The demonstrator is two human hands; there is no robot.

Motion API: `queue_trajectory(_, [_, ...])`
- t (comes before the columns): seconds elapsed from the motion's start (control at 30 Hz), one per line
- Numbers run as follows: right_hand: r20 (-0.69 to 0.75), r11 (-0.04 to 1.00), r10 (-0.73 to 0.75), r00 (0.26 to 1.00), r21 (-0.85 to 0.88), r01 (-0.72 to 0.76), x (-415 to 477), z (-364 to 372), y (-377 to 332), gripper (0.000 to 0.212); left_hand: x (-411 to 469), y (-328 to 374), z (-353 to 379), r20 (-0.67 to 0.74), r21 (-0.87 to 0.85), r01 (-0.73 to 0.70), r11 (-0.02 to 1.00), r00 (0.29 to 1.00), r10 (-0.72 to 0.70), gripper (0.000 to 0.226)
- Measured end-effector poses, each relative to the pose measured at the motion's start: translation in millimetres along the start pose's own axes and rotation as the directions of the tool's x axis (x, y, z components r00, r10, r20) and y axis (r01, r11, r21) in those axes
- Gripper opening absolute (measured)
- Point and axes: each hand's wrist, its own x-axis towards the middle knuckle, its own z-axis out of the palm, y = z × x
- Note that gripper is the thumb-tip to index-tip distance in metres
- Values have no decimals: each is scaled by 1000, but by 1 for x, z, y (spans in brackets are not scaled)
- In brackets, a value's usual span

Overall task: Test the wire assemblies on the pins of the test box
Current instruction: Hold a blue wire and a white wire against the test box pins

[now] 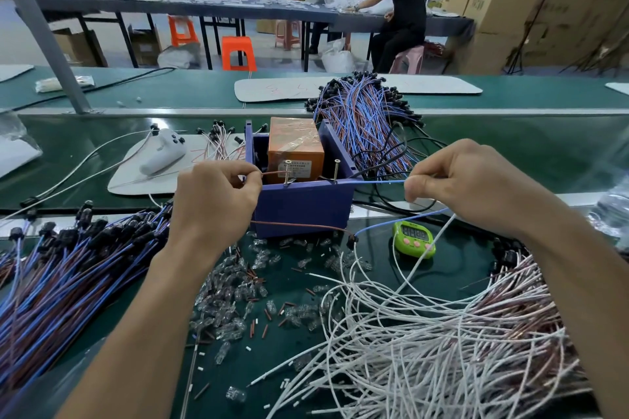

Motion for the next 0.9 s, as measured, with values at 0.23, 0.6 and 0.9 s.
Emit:
queue_trajectory(0.23, [-39,1000,7,999,5,-7,8,5,1,14,0,-1,-2,-26,26,-14,1000,1000,15,23])
queue_trajectory(0.6, [10,1000,1,1000,-15,-1,27,19,-5,19,0,1,-3,-13,5,2,1000,1000,-2,17])
queue_trajectory(0.9, [-67,992,113,991,-51,-116,28,18,-5,25,-1,8,-7,-12,-1,7,1000,1000,-7,41])
